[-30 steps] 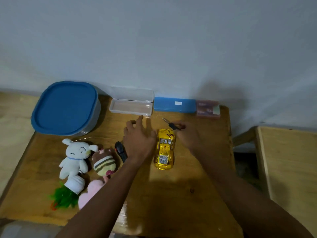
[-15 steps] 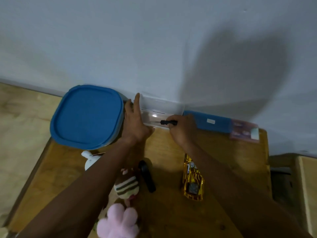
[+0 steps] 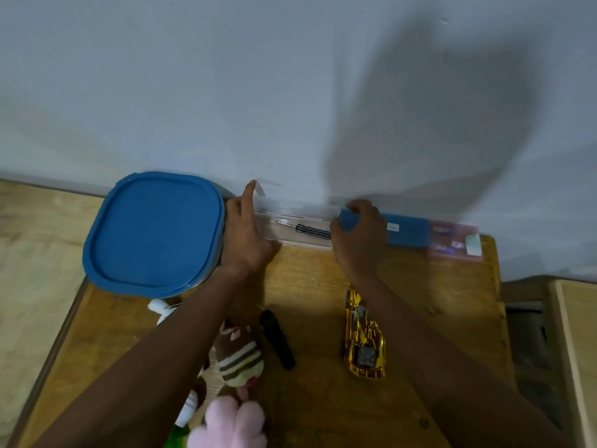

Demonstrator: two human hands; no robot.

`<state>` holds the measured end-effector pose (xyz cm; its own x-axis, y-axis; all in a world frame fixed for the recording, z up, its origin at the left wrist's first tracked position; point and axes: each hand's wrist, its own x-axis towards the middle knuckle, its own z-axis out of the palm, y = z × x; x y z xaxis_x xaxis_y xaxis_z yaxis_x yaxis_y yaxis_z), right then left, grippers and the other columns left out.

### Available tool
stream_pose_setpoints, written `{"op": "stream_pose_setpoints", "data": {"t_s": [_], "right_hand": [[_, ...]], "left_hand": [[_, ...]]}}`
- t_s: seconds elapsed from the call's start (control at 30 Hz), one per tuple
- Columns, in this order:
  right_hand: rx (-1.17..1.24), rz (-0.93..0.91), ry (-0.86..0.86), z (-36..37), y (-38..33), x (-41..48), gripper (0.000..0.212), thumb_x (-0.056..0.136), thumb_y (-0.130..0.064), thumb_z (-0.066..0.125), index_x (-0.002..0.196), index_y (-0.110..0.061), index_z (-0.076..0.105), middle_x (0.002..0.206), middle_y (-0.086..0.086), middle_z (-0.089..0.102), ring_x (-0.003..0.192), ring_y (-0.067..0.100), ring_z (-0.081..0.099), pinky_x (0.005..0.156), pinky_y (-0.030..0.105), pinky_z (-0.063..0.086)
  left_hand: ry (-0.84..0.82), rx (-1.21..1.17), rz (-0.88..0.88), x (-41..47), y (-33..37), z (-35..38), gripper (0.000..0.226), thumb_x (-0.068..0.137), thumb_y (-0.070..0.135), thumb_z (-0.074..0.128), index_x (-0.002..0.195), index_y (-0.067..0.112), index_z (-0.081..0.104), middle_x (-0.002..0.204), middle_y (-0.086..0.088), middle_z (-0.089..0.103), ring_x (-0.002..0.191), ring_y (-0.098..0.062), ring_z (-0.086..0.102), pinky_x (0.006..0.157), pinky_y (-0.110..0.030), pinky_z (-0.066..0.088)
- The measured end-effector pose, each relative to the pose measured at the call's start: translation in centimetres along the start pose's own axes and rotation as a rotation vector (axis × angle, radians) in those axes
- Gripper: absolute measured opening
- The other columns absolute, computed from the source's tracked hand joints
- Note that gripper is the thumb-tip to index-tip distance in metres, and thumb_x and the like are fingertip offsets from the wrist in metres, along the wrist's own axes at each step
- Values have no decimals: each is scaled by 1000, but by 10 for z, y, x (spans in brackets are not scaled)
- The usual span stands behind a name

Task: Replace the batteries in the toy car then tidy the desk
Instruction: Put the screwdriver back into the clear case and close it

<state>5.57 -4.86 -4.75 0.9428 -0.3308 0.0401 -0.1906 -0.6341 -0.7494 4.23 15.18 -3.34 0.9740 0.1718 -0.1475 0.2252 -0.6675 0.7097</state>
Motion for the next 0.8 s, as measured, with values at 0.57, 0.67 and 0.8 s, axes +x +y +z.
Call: {"op": "stream_pose_setpoints", "data": {"t_s": [0.57,0.67,0.8], "right_hand": [[-382,-343,-258,-3,26,-17,27,84,-36,73,111,-33,74,129,-12,63,119,23,43,88,35,25],[-401,-329,-282,-3,21,-9,23,85,-36,72,108,-34,76,130,-12,62,120,21,42,92,38,28],[-463,-339,-273,-2,15,0,20,85,-35,72,104,-35,77,130,-11,61,119,22,41,90,37,26]], "left_hand": [[-24,97,-122,-25,-10,4,77,84,37,80,151,19,44,157,-9,36,139,-29,40,113,-44,40],[1,73,-134,-13,-10,4,74,83,37,80,148,15,51,156,-11,40,141,-30,40,114,-45,41],[11,68,-144,2,-9,7,72,82,34,82,145,13,54,156,-10,41,143,-29,38,117,-44,37]]}}
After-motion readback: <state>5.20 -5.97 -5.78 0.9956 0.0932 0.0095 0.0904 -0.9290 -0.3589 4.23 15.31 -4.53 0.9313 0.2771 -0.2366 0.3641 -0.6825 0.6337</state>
